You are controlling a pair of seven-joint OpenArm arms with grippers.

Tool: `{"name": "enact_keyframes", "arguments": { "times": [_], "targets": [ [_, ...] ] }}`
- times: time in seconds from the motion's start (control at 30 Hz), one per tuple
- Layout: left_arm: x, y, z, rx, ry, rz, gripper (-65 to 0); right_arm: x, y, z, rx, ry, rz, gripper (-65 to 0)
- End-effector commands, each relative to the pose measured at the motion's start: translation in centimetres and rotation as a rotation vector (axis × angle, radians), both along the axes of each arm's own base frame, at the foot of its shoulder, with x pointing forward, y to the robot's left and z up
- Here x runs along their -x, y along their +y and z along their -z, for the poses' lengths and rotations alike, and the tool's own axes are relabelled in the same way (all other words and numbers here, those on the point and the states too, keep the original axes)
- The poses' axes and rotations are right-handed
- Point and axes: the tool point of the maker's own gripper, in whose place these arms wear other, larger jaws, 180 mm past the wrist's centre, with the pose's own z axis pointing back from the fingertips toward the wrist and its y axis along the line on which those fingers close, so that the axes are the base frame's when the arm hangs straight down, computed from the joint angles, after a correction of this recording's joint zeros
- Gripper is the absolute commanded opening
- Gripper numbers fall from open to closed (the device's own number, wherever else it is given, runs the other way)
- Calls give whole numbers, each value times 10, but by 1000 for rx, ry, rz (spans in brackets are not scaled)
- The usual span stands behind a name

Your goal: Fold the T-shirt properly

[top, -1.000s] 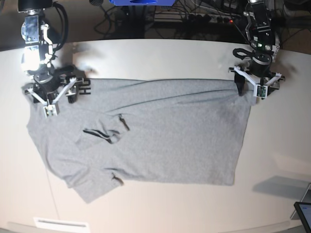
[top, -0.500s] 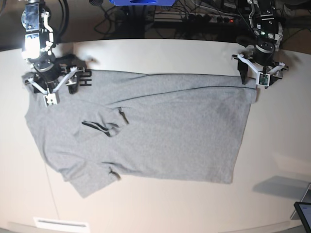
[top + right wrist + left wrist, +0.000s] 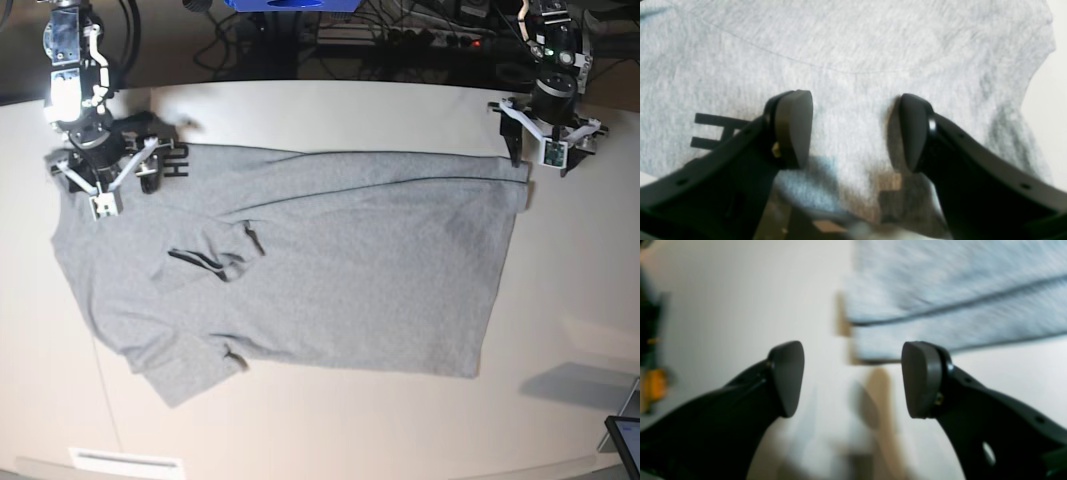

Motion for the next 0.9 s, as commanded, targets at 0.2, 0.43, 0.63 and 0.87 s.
{"name": "enact_keyframes", "arguments": {
  "times": [0.2, 0.43, 0.63, 0.87],
  "targets": [
    [-34, -3, -27, 27, -133, -47, -217, 6, -4, 2, 39, 57, -10, -264],
    [-50, -30, -22, 113, -110, -47, -218, 5, -3, 2, 39, 56, -10, -264],
    [-28, -30, -13, 116, -46, -61, -440, 5, -3, 2, 39, 56, -10, -264],
    [7, -15, -21, 492, -135, -273, -519, 5, -3, 3, 39, 58, -11, -264]
  ]
}}
